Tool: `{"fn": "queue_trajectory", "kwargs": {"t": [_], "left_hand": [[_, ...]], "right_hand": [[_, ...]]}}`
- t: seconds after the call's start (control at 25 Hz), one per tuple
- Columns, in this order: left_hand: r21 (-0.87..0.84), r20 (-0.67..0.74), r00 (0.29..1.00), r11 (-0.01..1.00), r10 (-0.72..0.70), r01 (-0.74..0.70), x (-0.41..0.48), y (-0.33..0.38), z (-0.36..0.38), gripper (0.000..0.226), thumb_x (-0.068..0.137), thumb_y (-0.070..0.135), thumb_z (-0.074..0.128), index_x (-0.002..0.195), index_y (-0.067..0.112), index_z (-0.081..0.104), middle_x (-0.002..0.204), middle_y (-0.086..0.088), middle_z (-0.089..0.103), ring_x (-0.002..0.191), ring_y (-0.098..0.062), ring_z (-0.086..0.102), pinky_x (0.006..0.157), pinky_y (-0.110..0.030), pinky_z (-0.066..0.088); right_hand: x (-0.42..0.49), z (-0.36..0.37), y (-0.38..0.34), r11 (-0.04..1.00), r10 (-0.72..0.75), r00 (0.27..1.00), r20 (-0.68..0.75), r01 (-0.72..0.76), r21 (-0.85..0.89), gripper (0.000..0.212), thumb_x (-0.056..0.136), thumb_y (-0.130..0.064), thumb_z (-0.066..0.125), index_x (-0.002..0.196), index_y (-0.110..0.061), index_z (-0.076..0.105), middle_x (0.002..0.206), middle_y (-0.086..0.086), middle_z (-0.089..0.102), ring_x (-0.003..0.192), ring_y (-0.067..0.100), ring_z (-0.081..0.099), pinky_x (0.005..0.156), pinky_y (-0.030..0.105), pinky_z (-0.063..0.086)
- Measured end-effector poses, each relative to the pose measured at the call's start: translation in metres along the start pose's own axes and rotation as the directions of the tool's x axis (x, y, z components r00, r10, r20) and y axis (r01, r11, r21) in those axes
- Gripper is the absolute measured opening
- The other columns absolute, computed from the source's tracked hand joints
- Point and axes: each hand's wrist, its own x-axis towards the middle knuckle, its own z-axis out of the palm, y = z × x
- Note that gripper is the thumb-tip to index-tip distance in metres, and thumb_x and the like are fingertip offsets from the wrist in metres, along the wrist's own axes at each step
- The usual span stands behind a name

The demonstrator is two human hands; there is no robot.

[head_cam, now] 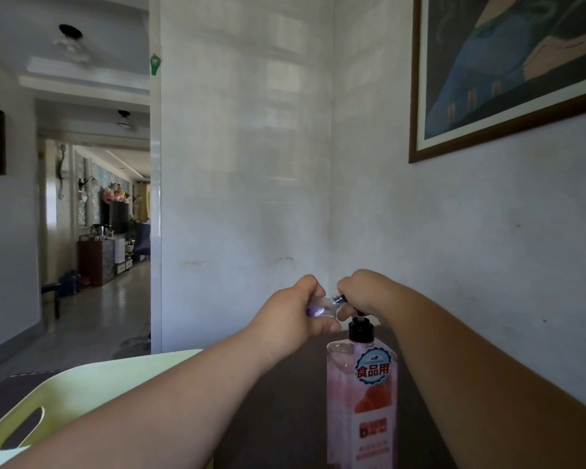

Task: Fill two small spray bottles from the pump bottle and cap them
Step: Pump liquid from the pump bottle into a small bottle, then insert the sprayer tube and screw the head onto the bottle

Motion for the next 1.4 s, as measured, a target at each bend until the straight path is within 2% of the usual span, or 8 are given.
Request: {"fn": "queue_trajectory", "kwargs": {"t": [0.08, 0.2, 0.32, 0.48, 0.64, 0.88, 1.04, 1.4], "left_hand": [[-0.014, -0.012, 1.0, 1.0, -0.009, 0.009, 0.001, -0.001, 0.003, 0.044, 0.073, 0.032, 0.076, 0.102, 0.015, 0.048, 0.1, -0.004, 0.066, 0.077, -0.018, 0.051, 0.072, -0.025, 0.044], [0.001, -0.011, 1.0, 1.0, -0.008, 0.008, 0.001, -0.005, 0.007, 0.042, 0.073, 0.032, 0.076, 0.099, 0.018, 0.047, 0.094, 0.0, 0.063, 0.075, -0.016, 0.05, 0.065, -0.019, 0.041], [0.006, -0.004, 1.0, 1.0, -0.017, 0.017, -0.001, -0.009, 0.011, 0.039, 0.073, 0.033, 0.075, 0.095, 0.02, 0.045, 0.095, -0.002, 0.064, 0.075, -0.016, 0.051, 0.067, -0.022, 0.042], [-0.019, -0.016, 0.999, 0.999, -0.034, 0.034, -0.001, -0.01, 0.013, 0.039, 0.073, 0.033, 0.075, 0.095, 0.02, 0.045, 0.104, -0.003, 0.068, 0.085, -0.023, 0.058, 0.077, -0.029, 0.048], [-0.064, -0.016, 0.998, 0.996, -0.06, 0.058, -0.006, -0.011, 0.015, 0.042, 0.073, 0.032, 0.076, 0.098, 0.016, 0.046, 0.104, -0.006, 0.068, 0.077, -0.02, 0.053, 0.074, -0.032, 0.05], [-0.268, -0.025, 0.98, 0.946, -0.195, 0.181, -0.014, -0.009, 0.023, 0.041, 0.07, 0.03, 0.078, 0.095, 0.013, 0.05, 0.098, -0.008, 0.067, 0.08, -0.023, 0.058, 0.079, -0.04, 0.05], [-0.357, -0.012, 0.964, 0.902, -0.265, 0.243, -0.026, -0.012, 0.022, 0.039, 0.07, 0.031, 0.077, 0.094, 0.015, 0.051, 0.088, -0.002, 0.061, 0.073, -0.017, 0.055, 0.063, -0.033, 0.045], [-0.525, -0.108, 0.936, 0.818, -0.336, 0.233, -0.113, -0.025, -0.034, 0.039, 0.07, 0.025, 0.077, 0.095, 0.01, 0.052, 0.093, -0.024, 0.06, 0.076, -0.021, 0.056, 0.072, -0.04, 0.046]], "right_hand": [[-0.001, 0.001, 0.0, 0.984, -0.048, 0.999, -0.003, 0.046, -0.174, 0.032, 0.093, -0.021, 0.06, 0.115, 0.001, 0.059, 0.085, 0.007, 0.057, 0.083, 0.022, 0.055, 0.064, 0.026, 0.038], [0.005, 0.009, 0.003, 0.984, -0.043, 0.999, -0.001, 0.042, -0.175, 0.017, 0.095, -0.017, 0.054, 0.088, -0.003, 0.061, 0.065, -0.002, 0.04, 0.061, 0.014, 0.046, 0.052, 0.021, 0.034], [0.005, 0.016, 0.005, 0.99, -0.015, 1.0, 0.007, 0.015, -0.138, 0.033, 0.097, -0.008, 0.042, 0.064, -0.012, 0.044, 0.063, -0.003, 0.039, 0.053, 0.007, 0.036, 0.043, 0.015, 0.034], [0.002, 0.014, 0.004, 0.975, -0.035, 0.999, -0.024, 0.029, -0.222, 0.014, 0.095, -0.01, 0.048, 0.099, -0.004, 0.06, 0.07, 0.002, 0.046, 0.062, 0.014, 0.046, 0.057, 0.021, 0.035], [0.004, 0.015, 0.003, 0.982, -0.051, 0.997, -0.05, 0.041, -0.184, 0.025, 0.095, -0.013, 0.049, 0.114, -0.002, 0.06, 0.118, 0.015, 0.063, 0.099, 0.025, 0.059, 0.084, 0.032, 0.045], [-0.004, 0.012, 0.001, 0.993, -0.114, 0.939, -0.325, 0.118, -0.007, 0.038, 0.095, -0.028, 0.035, 0.095, -0.008, 0.067, 0.1, 0.008, 0.07, 0.092, 0.027, 0.063, 0.083, 0.036, 0.05], [-0.016, 0.005, -0.008, 0.978, -0.2, 0.902, -0.383, 0.207, -0.024, 0.044, 0.097, -0.037, 0.034, 0.09, -0.008, 0.066, 0.094, 0.005, 0.072, 0.087, 0.025, 0.064, 0.083, 0.04, 0.053], [-0.078, 0.065, -0.074, 0.874, -0.35, 0.782, -0.517, 0.471, 0.122, 0.021, 0.093, -0.033, 0.05, 0.095, -0.024, 0.068, 0.09, -0.005, 0.073, 0.085, 0.019, 0.063, 0.077, 0.029, 0.05]]}}
